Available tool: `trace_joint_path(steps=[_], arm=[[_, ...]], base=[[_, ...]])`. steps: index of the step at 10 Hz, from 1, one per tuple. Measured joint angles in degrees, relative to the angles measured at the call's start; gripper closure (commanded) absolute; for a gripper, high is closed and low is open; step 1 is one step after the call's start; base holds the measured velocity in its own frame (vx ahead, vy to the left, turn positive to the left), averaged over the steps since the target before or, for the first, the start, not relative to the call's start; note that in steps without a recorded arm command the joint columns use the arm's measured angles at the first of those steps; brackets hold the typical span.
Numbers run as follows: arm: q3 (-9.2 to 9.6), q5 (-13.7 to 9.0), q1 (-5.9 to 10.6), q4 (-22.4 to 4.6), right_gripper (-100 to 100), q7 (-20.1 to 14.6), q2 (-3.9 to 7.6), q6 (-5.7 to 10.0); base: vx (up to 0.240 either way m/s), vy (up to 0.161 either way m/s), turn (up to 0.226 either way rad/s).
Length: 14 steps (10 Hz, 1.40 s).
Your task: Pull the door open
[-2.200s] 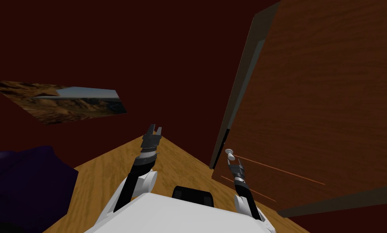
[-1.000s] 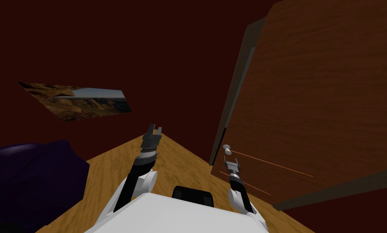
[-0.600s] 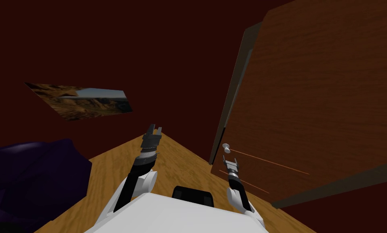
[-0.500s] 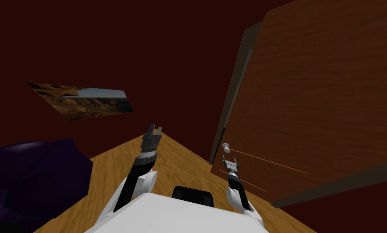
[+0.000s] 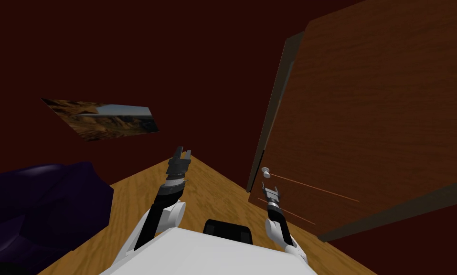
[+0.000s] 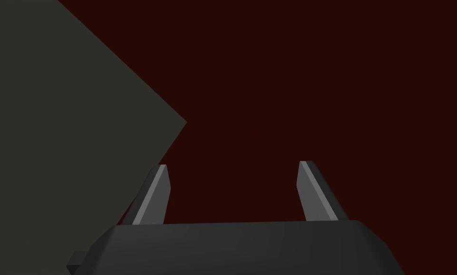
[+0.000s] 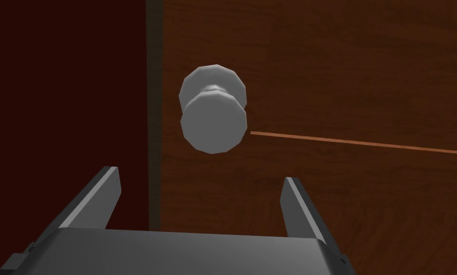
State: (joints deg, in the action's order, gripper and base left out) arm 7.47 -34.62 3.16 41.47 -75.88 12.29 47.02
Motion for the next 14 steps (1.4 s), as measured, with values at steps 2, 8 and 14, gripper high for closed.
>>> trace_joint_path(steps=[2,8,14], arm=[[0.18,-0.4,-0.04,0.3,-100,-1.2,-0.16,-0.22],[-1.05,-1.8,-1.48,-1.6,-100,-5.7,4.46,1.1],[-1.18,-1.8,-1.61,-1.7,100,-5.7,4.65,0.98]], base=[[0.054,-0.009,0.067],[0.186,-0.003,0.092],[-0.014,-0.004,-0.004]])
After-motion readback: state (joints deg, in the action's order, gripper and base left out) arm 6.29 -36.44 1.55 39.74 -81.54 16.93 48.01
